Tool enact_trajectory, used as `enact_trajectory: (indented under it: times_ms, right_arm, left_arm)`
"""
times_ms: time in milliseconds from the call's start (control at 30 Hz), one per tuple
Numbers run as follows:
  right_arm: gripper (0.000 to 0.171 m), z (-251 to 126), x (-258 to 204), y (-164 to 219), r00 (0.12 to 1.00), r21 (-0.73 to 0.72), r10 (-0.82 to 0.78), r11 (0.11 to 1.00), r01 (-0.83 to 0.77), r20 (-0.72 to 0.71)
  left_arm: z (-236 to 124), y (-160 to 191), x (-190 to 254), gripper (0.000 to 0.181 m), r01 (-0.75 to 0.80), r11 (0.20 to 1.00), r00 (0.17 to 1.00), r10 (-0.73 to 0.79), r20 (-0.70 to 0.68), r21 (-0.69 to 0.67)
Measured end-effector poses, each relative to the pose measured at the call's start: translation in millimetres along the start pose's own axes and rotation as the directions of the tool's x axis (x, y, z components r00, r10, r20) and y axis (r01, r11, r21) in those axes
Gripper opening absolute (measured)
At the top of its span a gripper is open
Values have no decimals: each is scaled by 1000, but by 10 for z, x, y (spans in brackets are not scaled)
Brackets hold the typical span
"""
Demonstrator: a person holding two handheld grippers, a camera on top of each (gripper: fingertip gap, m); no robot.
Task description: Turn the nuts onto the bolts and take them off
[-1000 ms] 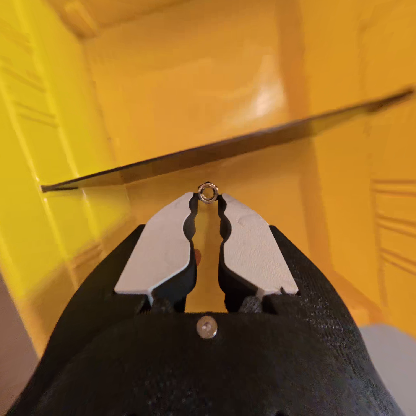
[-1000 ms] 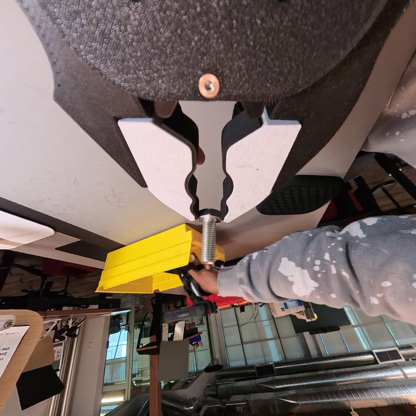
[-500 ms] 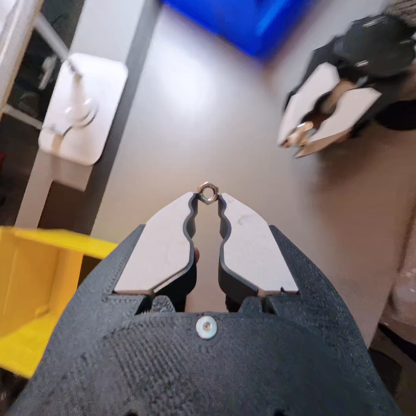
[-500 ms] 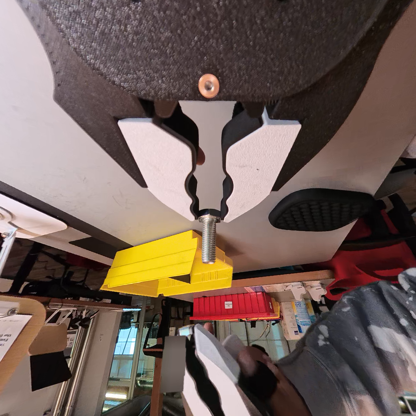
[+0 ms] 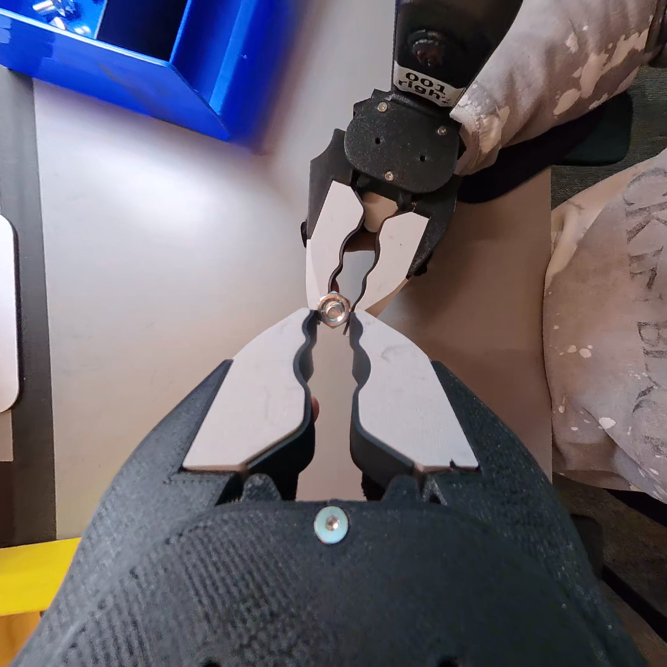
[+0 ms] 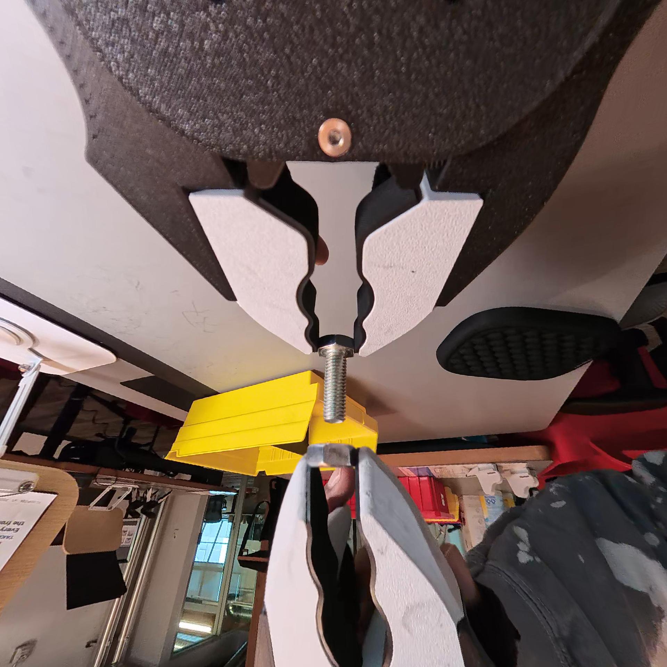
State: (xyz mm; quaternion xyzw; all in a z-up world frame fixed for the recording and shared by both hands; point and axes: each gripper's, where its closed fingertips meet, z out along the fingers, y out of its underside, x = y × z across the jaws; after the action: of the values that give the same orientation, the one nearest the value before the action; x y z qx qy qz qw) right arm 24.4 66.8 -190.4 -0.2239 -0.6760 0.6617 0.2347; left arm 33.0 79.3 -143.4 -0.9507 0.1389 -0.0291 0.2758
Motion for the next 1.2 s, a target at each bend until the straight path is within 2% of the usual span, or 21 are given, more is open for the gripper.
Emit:
enact_trajectory:
  times_ms: [533,1200]
  right_arm:
    - [18,-18,42,-40,1000,27,5,1000,-4,-26]
    - [18,-14,34,-39,1000,30,3,1000,-2,-26]
  left_arm:
    - [88,4,-6,18,3,1000,1000,-4,-23,-22]
    - [88,3,2,18,-1,1000,1000,1,-13,20]
